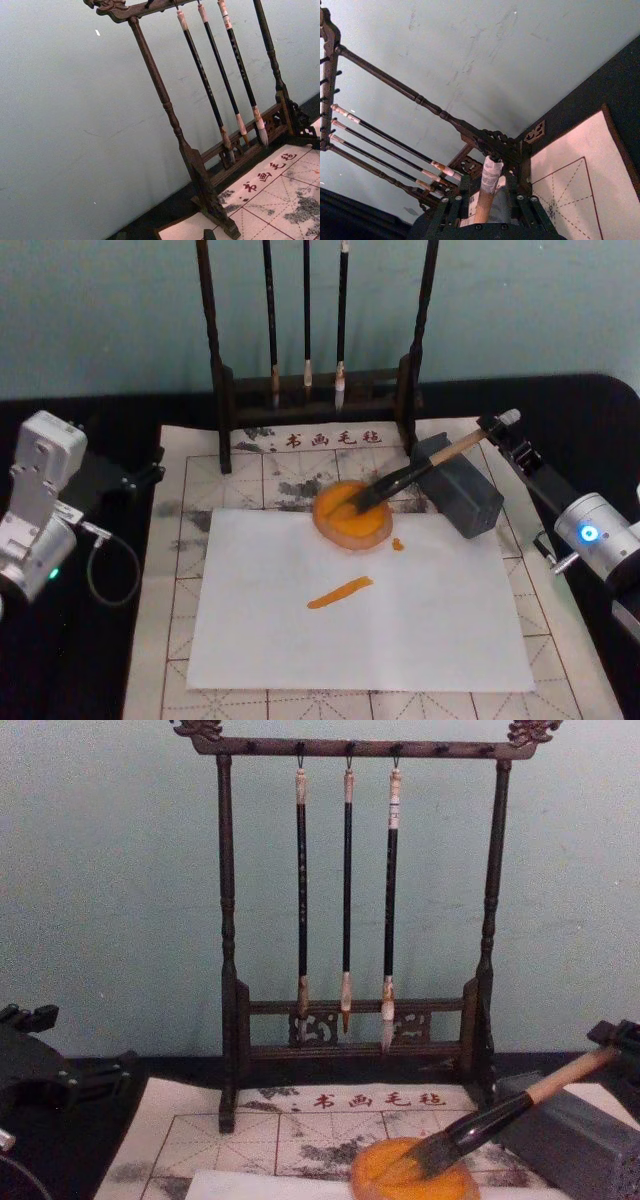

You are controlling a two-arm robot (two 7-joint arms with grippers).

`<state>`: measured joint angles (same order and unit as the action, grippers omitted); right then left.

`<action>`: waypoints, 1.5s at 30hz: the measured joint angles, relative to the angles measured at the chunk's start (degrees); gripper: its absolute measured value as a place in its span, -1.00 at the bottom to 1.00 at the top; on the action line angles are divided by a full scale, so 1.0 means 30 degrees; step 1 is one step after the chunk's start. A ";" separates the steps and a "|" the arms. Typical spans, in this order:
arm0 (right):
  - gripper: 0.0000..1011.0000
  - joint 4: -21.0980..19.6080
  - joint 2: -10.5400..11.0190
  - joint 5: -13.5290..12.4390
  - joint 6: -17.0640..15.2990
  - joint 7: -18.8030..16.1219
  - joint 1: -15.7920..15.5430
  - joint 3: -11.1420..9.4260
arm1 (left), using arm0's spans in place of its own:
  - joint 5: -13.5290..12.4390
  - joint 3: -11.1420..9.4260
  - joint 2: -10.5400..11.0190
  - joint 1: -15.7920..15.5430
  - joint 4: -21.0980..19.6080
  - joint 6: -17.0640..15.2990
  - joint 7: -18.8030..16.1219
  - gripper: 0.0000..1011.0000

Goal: Pick up the brush from the inkstone, write on the paper, then place the brush back to its original position.

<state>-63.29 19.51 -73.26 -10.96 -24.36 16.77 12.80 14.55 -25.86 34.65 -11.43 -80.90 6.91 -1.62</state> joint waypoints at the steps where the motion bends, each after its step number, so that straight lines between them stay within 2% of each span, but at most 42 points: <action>1: -0.09 0.0000 0.0000 0.0000 -0.0002 0.0001 0.0001 0.0000 | 0.0001 0.0000 0.0000 -0.0001 0.0000 0.0000 0.0001 0.98; 6: -0.42 -0.0001 0.0000 0.0001 -0.0002 0.0000 0.0001 0.0000 | 0.0001 0.0000 0.0000 0.0000 0.0000 -0.0001 -0.0001 0.98; 10: -0.60 -0.0007 0.0000 -0.0007 -0.0002 -0.0006 0.0001 0.0000 | 0.0001 0.0000 0.0000 0.0000 -0.0001 0.0000 0.0000 0.98; 38: -0.61 0.0001 0.0000 -0.0001 -0.0001 0.0001 0.0000 0.0000 | 0.0001 0.0000 0.0000 0.0000 0.0000 0.0000 0.0001 0.98; 45: -0.61 -0.0099 0.0158 -0.0692 -0.0202 0.0119 -0.0037 0.0069 | 0.0001 0.0001 0.0000 -0.0001 -0.0001 0.0001 0.0001 0.98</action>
<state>-63.59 19.98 -75.34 -11.57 -24.00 16.66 13.01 14.55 -25.86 34.65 -11.43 -80.90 6.91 -1.62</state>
